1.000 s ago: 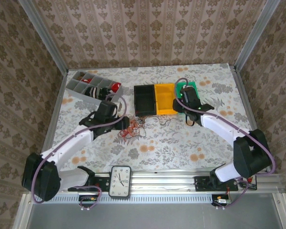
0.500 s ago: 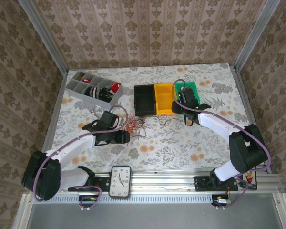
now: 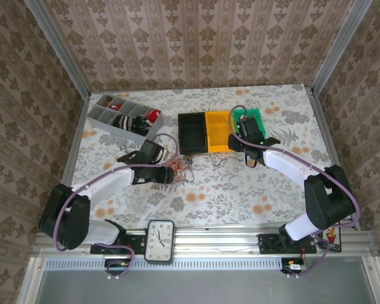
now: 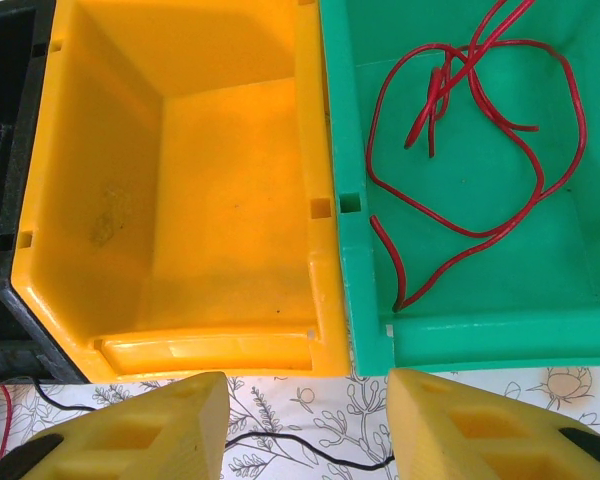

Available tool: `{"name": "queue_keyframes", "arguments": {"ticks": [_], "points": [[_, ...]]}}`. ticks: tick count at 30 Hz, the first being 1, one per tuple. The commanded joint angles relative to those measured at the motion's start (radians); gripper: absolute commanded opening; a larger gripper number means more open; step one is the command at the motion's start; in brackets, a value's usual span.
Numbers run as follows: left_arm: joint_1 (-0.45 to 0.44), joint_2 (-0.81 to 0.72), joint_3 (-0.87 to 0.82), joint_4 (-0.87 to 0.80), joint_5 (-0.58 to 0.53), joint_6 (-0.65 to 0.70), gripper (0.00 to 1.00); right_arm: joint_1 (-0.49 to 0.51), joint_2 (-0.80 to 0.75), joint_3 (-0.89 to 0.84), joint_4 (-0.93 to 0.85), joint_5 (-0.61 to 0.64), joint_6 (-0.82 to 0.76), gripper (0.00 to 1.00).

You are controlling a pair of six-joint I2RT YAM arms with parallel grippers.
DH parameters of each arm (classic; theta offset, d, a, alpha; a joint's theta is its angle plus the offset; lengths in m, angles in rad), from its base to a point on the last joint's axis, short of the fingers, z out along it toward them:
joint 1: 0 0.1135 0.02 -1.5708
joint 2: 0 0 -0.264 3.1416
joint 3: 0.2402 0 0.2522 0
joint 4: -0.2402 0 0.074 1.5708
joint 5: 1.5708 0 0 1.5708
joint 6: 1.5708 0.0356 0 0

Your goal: Untangle the cables

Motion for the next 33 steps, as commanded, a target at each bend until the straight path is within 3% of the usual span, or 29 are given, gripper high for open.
{"name": "queue_keyframes", "arguments": {"ticks": [1, 3, 8, 11, 16, 20, 22, 25, 29, 33], "points": [[-0.008, 0.035, 0.044, -0.021, 0.023, 0.082, 0.50, 0.004, -0.012, 0.015, 0.005, 0.010, 0.003, 0.46], [-0.010, 0.054, 0.057, -0.048, 0.056, 0.089, 0.43, 0.003, -0.013, 0.012, 0.003, 0.011, 0.004, 0.46], [-0.043, 0.059, 0.054, -0.089, 0.048, 0.081, 0.37, 0.002, -0.018, 0.003, 0.010, 0.019, 0.007, 0.46], [-0.062, 0.055, 0.070, -0.118, -0.016, 0.068, 0.19, 0.003, -0.016, 0.007, 0.013, 0.019, 0.008, 0.45], [-0.076, 0.040, 0.165, -0.196, -0.105, 0.090, 0.02, 0.002, -0.024, 0.011, 0.018, 0.015, 0.007, 0.45], [-0.075, 0.024, 0.277, -0.272, -0.068, 0.151, 0.00, 0.002, -0.036, 0.004, 0.020, 0.015, 0.000, 0.46], [-0.072, 0.016, 0.318, -0.302, -0.003, 0.184, 0.00, 0.003, -0.038, -0.004, 0.027, 0.002, -0.004, 0.45], [-0.069, 0.015, 0.369, -0.334, 0.187, 0.220, 0.00, 0.003, -0.042, -0.019, 0.049, -0.063, -0.007, 0.45], [-0.069, 0.019, 0.395, -0.307, 0.452, 0.217, 0.00, 0.005, -0.065, -0.068, 0.142, -0.227, -0.040, 0.46], [-0.074, 0.054, 0.410, -0.267, 0.620, 0.204, 0.04, 0.008, -0.091, -0.102, 0.201, -0.405, -0.071, 0.46]]}}
